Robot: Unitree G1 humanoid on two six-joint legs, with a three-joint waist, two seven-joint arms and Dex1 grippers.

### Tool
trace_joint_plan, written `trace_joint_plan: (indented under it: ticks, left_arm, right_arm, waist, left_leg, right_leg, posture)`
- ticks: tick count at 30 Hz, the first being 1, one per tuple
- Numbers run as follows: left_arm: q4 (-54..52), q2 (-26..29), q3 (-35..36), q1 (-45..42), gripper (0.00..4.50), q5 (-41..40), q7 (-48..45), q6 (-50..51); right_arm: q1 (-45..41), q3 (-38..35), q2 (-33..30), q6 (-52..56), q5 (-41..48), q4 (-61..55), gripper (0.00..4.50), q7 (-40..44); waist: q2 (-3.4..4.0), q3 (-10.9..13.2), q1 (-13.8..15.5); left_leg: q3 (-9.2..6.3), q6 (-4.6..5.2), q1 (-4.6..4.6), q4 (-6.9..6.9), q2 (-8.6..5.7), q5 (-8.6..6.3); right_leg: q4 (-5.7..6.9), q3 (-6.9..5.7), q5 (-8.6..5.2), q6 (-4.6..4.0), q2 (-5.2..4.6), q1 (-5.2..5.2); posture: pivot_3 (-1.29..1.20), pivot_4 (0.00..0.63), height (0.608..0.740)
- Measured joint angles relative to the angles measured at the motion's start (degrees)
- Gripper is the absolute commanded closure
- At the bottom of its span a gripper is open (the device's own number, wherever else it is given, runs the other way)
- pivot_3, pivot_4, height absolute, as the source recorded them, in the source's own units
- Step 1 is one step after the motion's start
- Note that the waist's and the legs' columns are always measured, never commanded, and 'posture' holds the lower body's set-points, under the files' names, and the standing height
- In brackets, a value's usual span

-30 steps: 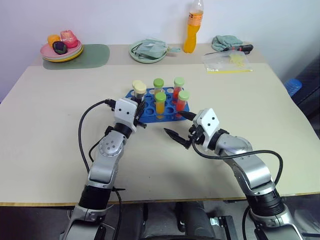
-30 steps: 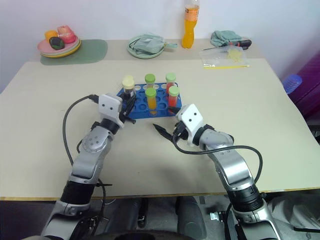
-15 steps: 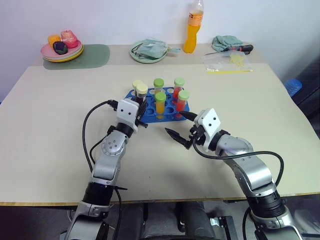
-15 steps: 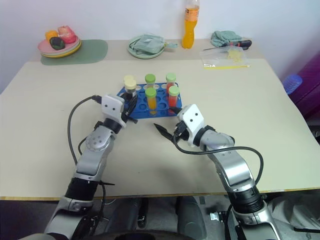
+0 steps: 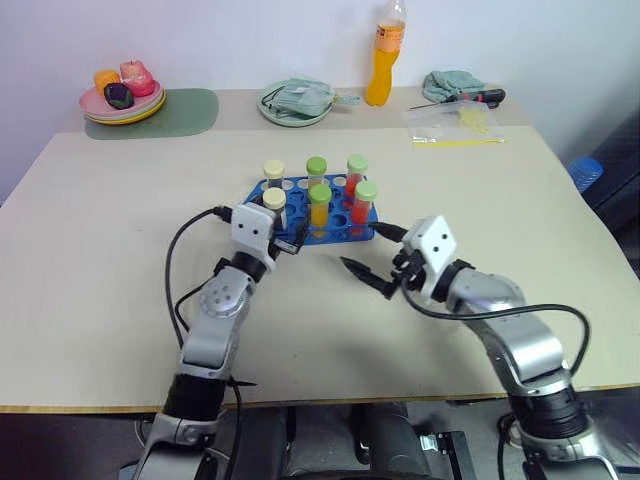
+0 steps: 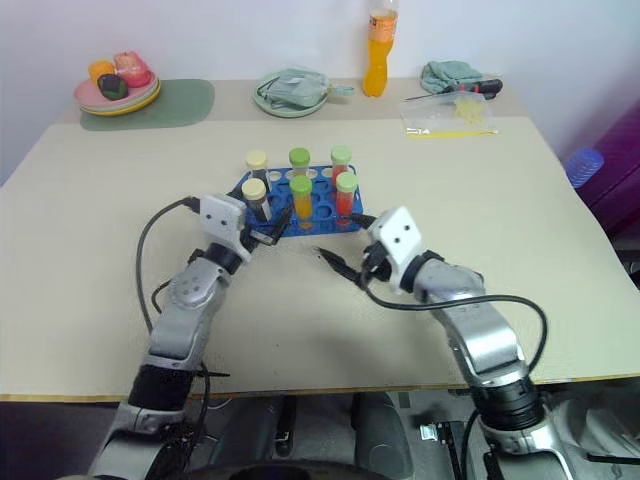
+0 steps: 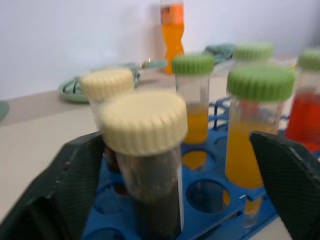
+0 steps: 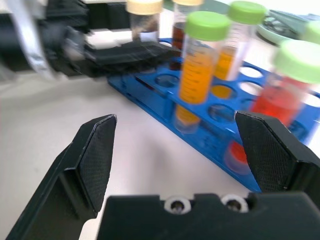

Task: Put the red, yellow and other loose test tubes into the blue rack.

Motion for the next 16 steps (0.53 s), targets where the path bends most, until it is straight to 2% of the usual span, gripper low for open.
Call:
trace_joint_plan:
  ticks: [4, 6, 9, 11, 16]
  left_arm:
    - [-10.77, 10.39, 8.61, 7.46, 0.05, -8.29, -5.99, 8.94]
    - [-12.95, 15.43, 12.81, 10.81, 0.05, -11.58, -9.79, 11.36]
    - [-11.78, 25.82, 22.43, 20.43, 0.05, -14.14, -17.82, 12.46]
    - [-10.11, 28.37, 26.13, 23.2, 0.05, -14.26, -20.54, 12.46]
    - [-9.25, 28.32, 25.26, 23.69, 0.05, -14.08, -22.21, 11.92]
  right_arm:
    - [5.4, -11.69, -8.38, 3.23, 6.28, -0.85, 0.29, 4.92]
    - [8.02, -15.16, -11.51, 3.69, 7.92, -0.91, 0.29, 7.17]
    - [14.48, -22.71, -16.29, 3.93, 9.09, 1.83, 0.29, 10.87]
    - [16.21, -25.67, -17.67, 3.54, 9.13, 5.08, 0.29, 12.53]
    - [15.96, -24.39, -18.63, -0.42, 8.2, 8.34, 0.29, 15.27]
  waist:
    - [0.02, 0.01, 0.01]
    - [0.01, 0.01, 0.03]
    - [0.04, 0.0, -0.01]
    - [0.05, 0.0, 0.07]
    - [0.07, -0.02, 0.16]
  left_leg:
    - [0.06, 0.08, 0.01, -0.03, 0.21, -0.05]
    - [0.07, 0.08, 0.02, -0.02, 0.28, -0.05]
    - [0.17, 0.09, 0.05, -0.05, 0.32, -0.06]
    - [0.21, 0.08, 0.05, -0.02, 0.34, -0.06]
    - [0.21, 0.07, 0.06, 0.04, 0.35, -0.05]
  right_leg:
    - [-0.04, 0.0, -0.02, -0.03, 0.14, 0.0]
    - [-0.04, -0.01, -0.11, -0.2, 0.19, 0.0]
    - [-0.1, 0.0, -0.16, -0.28, 0.22, 0.0]
    - [-0.19, 0.0, -0.19, -0.33, 0.22, 0.04]
    - [-0.32, 0.01, -0.19, -0.33, 0.18, 0.18]
  posture:
    - [0.0, 0.15, 0.74]
    - [0.0, 0.15, 0.74]
    - [0.0, 0.15, 0.74]
    - [0.0, 0.15, 0.74]
    - [0.0, 0.15, 0.74]
